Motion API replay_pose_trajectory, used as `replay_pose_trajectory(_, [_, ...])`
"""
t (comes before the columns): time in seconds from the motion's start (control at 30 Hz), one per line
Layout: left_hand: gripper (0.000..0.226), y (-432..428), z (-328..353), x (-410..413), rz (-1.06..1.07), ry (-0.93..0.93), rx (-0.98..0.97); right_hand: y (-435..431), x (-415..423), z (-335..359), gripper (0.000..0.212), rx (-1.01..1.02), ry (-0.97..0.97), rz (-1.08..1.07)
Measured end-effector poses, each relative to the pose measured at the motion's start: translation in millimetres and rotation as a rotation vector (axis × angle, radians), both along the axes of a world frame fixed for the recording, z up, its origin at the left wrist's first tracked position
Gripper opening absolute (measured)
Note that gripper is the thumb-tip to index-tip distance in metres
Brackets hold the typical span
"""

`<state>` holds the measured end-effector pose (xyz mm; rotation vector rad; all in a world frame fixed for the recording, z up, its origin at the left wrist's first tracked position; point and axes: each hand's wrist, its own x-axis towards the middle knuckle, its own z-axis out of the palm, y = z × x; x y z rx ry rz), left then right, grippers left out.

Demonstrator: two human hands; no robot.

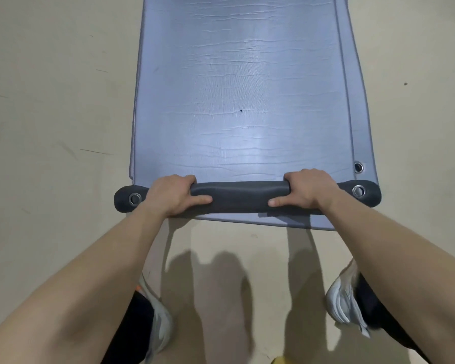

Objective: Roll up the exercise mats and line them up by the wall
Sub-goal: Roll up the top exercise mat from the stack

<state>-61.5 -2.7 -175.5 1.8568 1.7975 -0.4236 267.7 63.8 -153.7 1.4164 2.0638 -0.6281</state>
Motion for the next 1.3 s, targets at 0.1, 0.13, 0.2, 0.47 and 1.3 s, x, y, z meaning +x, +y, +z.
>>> replay_pose_trajectory(0.1, [0.057,26.8,-2.1,-4.3,0.023,-0.064,-0.108,1.9,0.8,-7.7,0.08,0.203,0.161,0.007])
replay_pose_trajectory(0.13, [0.056,35.7,-2.2,-4.1,0.025,-0.084,-0.142,-7.0,1.5,-14.3,0.076,0.362,0.236,0.067])
replay_pose_trajectory(0.2, [0.059,50.9,-4.7,-3.0,0.026,-0.082,-0.181,-37.2,-1.5,-30.5,0.063,0.653,0.335,0.204])
replay_pose_trajectory(0.47, [0.063,-1.9,-38.7,37.5,-0.003,0.019,0.556,-4.9,-17.0,-54.8,0.126,0.371,0.083,0.228])
replay_pose_trajectory(1.3, [0.083,33.2,16.9,27.7,0.006,-0.075,-0.166,-28.0,-27.7,-16.0,0.079,0.276,0.078,0.072])
